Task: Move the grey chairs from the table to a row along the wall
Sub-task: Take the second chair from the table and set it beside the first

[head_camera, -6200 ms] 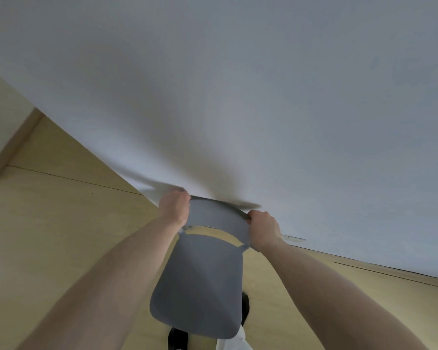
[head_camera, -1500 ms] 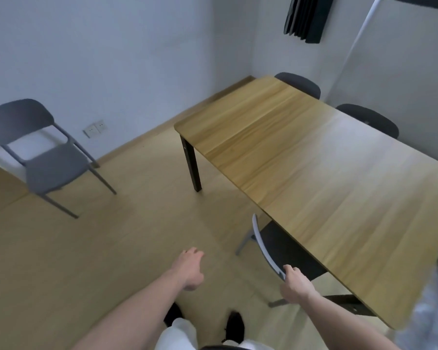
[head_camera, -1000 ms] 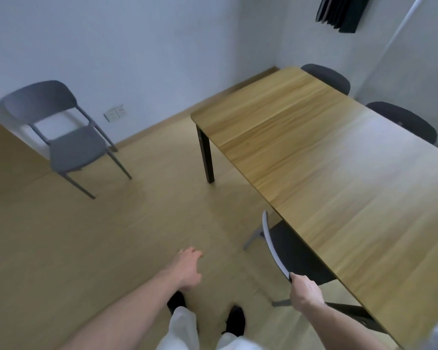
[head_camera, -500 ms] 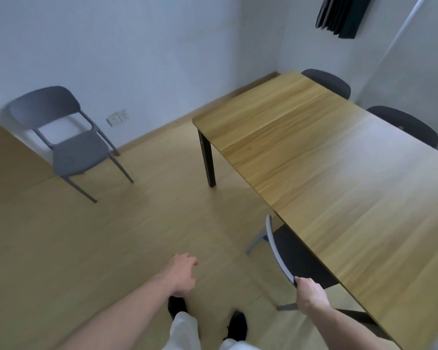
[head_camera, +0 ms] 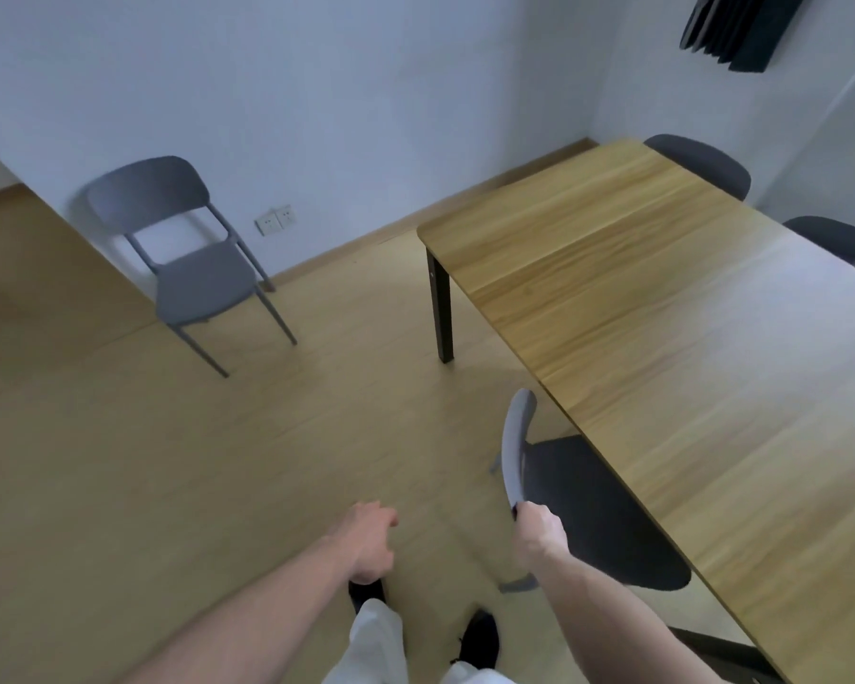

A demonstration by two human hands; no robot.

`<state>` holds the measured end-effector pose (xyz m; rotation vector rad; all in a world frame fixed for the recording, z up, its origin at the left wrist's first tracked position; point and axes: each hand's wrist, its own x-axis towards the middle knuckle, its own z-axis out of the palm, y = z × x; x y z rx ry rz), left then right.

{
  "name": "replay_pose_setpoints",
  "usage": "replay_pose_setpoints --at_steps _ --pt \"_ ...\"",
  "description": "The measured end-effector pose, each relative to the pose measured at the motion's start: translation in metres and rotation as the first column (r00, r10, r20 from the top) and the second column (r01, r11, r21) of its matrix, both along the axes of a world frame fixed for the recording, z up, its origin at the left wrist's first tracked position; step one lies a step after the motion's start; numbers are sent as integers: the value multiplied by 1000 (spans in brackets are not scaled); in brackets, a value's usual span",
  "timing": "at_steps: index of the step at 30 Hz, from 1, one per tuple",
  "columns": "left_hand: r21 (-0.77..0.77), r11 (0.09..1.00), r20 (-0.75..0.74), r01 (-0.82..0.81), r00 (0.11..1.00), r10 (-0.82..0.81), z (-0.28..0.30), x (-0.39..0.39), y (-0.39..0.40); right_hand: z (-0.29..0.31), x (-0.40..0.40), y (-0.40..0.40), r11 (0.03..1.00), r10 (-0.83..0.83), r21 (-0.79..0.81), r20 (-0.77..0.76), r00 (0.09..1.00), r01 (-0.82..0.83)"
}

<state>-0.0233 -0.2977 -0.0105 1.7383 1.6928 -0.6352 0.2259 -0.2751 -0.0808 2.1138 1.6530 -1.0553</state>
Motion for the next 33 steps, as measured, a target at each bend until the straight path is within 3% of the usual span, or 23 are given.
replay_pose_setpoints --at_steps 5,9,13,17,24,29,33 --pt "-13 999 5 -42 999 42 -7 -5 -3 9 -52 19 999 37 9 -132 991 -36" --pt "-34 997 11 -72 997 73 -13 -5 -2 7 -52 33 994 40 -88 -270 962 -66" --pt "-46 993 22 -110 994 112 -21 4 5 23 -24 35 979 200 -9 -213 956 -206" --pt "-93 968 110 -234 964 244 -29 26 15 30 12 31 991 135 -2 -141 981 -137" --pt "-237 825 261 -513 785 562 -63 79 27 52 48 30 989 146 44 -68 987 -143" --pt "-180 723 248 -666 681 689 -88 94 34 59 46 29 980 187 83 -56 981 -182" --pt "-30 757 213 -653 736 643 -92 92 38 57 39 29 961 260 103 -31 965 -256"
